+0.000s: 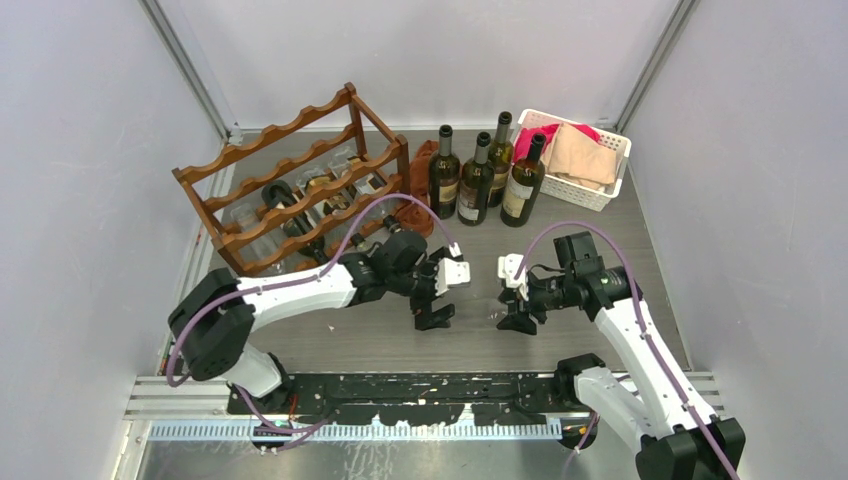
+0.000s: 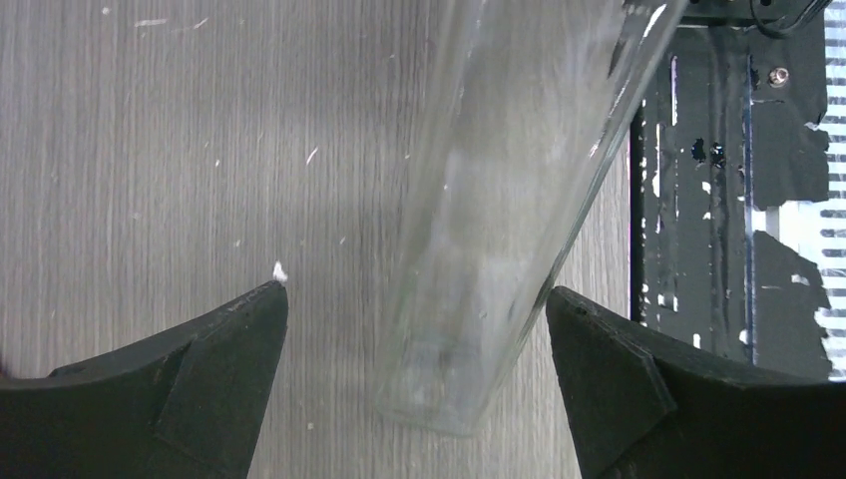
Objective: Put the wine bottle on the wine rack
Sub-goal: Pick up the wine bottle from the center of the board, then place the wine bottle in the wine rack.
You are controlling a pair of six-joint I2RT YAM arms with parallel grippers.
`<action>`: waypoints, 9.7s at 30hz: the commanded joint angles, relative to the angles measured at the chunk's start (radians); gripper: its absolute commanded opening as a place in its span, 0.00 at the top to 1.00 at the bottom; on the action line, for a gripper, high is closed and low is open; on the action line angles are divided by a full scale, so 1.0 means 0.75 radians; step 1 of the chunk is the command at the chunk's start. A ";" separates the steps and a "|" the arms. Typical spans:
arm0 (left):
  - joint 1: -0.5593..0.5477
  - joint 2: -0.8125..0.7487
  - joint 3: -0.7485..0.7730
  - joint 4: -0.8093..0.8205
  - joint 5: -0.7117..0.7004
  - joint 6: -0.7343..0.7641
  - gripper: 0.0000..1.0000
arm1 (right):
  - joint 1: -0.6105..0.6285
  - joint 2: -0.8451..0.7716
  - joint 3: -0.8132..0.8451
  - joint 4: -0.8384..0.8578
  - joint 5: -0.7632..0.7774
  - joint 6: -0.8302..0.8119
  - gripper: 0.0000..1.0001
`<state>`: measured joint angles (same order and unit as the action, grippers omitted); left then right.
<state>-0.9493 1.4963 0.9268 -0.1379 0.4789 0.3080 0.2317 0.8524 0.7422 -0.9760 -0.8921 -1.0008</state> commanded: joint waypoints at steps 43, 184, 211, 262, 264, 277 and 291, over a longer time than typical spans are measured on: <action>-0.022 0.218 0.159 0.128 0.172 0.066 1.00 | -0.025 0.124 -0.097 0.115 0.145 -0.049 0.25; 0.453 -0.434 0.899 -1.064 -0.468 -0.304 0.05 | -0.115 -0.129 0.048 0.534 -0.034 1.029 0.99; 0.575 -0.233 1.116 -1.187 -0.726 -0.176 0.06 | 0.323 0.309 0.258 1.292 0.598 1.426 0.99; 0.806 -0.191 1.003 -0.865 -0.498 -0.242 0.08 | 0.612 1.172 0.464 2.426 1.143 1.343 0.99; 0.816 -0.191 0.998 -0.856 -0.491 -0.243 0.08 | 0.623 1.200 0.482 2.464 1.160 1.342 0.99; 0.871 -0.182 0.988 -0.857 -0.439 -0.237 0.08 | 0.679 1.397 0.653 2.557 1.297 1.300 0.99; 0.907 -0.205 0.940 -0.839 -0.410 -0.221 0.08 | 0.711 1.517 0.765 2.481 1.348 1.326 0.87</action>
<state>-0.2794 1.3640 1.6379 -0.8326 0.1471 0.1379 0.7574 2.0129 1.2442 0.7490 0.0937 -0.0090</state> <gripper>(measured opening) 0.919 0.410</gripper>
